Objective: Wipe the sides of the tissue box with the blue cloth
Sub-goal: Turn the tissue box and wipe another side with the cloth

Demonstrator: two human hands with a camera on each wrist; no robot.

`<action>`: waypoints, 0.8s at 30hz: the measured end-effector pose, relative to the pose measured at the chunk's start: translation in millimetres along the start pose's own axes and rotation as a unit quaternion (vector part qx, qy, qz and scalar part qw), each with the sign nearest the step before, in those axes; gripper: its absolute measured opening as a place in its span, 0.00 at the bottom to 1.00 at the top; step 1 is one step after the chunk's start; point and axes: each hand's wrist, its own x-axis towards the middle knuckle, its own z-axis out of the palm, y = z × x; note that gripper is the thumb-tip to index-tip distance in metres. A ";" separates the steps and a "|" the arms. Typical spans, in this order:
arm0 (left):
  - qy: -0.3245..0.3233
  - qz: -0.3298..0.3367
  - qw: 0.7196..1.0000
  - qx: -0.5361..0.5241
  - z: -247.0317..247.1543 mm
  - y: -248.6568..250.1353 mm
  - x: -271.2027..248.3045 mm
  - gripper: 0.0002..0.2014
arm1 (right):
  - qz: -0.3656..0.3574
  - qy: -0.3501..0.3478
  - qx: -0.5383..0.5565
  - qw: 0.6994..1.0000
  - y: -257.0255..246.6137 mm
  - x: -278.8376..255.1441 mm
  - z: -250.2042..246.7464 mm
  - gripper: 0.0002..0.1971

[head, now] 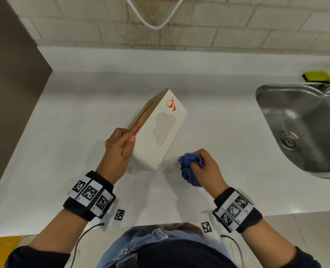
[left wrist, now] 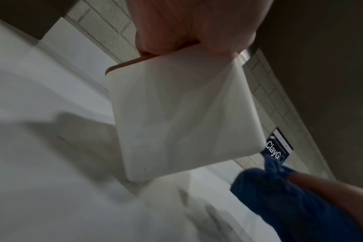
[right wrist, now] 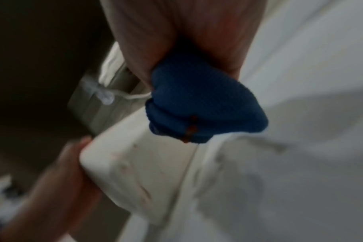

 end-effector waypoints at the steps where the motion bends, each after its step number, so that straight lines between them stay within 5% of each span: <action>1: -0.001 0.004 1.000 0.003 2.1 1.4 -0.3 0.20 | 0.015 0.019 0.026 0.999 -3.9 3.9 2.4 0.06; 8: 0.023 -0.003 0.997 0.074 10.0 12.0 -6.3 0.21 | 0.049 -0.050 0.047 0.996 -30.6 14.5 36.1 0.12; 11: 0.028 -0.002 0.988 0.151 17.2 21.4 -7.9 0.24 | 0.010 -0.083 -0.028 0.996 -36.6 3.5 36.9 0.15; 16: 0.010 0.021 0.980 0.199 21.0 23.6 -4.0 0.22 | -0.088 -0.241 -0.121 0.959 -51.3 -16.1 30.9 0.07; 18: 0.004 0.027 0.980 0.199 19.3 22.0 -3.7 0.22 | -0.171 -0.207 -0.208 0.940 -49.4 -16.0 26.5 0.03; 21: 0.000 0.029 0.986 0.164 12.3 18.8 -1.0 0.22 | -0.288 -0.048 -0.254 0.922 -40.1 -3.7 23.5 0.05; 24: 0.018 0.015 0.996 0.084 3.8 9.8 4.2 0.19 | -0.375 -0.035 -0.241 0.894 -32.1 8.2 41.0 0.10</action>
